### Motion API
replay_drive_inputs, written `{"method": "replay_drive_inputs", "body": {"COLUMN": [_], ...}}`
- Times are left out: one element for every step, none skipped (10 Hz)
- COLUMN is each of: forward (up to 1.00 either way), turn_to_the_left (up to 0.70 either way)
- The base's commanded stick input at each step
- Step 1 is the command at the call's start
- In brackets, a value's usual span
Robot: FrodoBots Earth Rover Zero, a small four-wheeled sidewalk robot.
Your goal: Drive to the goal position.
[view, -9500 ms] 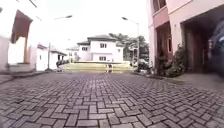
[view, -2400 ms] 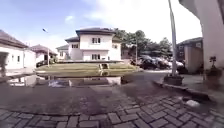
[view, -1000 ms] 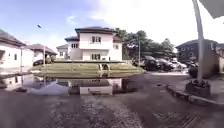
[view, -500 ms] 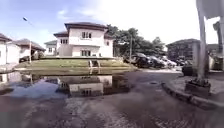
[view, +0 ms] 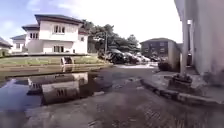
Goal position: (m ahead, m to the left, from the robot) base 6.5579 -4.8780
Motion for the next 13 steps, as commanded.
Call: {"method": "replay_drive_inputs", "body": {"forward": [0.69,0.69,0.69,0.69,0.69,0.69,0.69,0.69,0.69,0.69,0.69,0.69,0.69], "turn_to_the_left": [-0.35,-0.35,-0.35,-0.30,-0.04,0.03,0.03,0.03,0.03,0.03,0.03,0.03,0.03]}}
